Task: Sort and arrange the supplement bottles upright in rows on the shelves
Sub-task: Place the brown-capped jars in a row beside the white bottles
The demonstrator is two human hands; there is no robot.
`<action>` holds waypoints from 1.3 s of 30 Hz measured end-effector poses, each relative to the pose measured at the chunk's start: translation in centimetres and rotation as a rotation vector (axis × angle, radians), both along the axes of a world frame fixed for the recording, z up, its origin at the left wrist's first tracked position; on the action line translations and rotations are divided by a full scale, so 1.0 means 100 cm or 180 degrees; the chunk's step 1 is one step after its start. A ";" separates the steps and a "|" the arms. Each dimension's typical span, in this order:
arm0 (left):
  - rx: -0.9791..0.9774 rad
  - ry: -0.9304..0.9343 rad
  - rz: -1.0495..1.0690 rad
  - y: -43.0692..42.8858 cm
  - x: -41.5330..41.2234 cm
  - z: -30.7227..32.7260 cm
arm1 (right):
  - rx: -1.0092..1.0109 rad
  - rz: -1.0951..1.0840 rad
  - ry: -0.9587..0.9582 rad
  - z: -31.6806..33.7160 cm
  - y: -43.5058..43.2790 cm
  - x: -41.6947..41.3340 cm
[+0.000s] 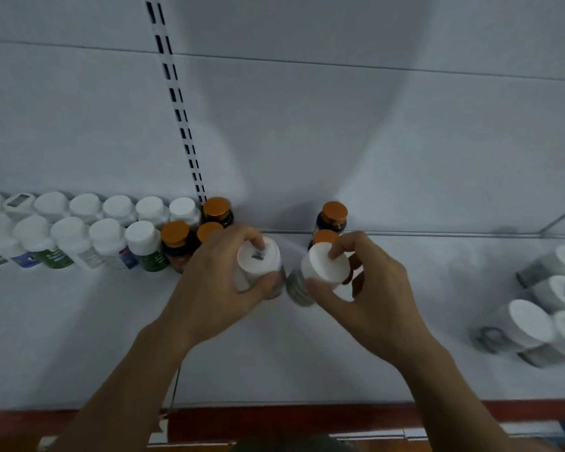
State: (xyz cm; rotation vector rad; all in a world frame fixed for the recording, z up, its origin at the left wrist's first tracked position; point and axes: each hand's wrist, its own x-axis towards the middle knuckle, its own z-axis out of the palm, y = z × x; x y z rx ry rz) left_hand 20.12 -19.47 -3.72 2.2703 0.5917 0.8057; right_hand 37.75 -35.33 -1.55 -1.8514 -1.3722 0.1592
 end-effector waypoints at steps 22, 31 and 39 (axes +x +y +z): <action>0.1368 0.1243 0.0060 0.038 -0.013 0.017 | -0.1126 0.0522 -0.0898 0.018 0.139 0.011; 0.1613 0.1497 0.0351 0.035 0.011 0.004 | -0.0435 -0.0022 -0.0643 0.026 0.083 0.038; 0.0896 0.0351 -0.0116 -0.006 0.047 0.024 | -0.1056 0.0408 -0.0752 0.012 0.065 0.086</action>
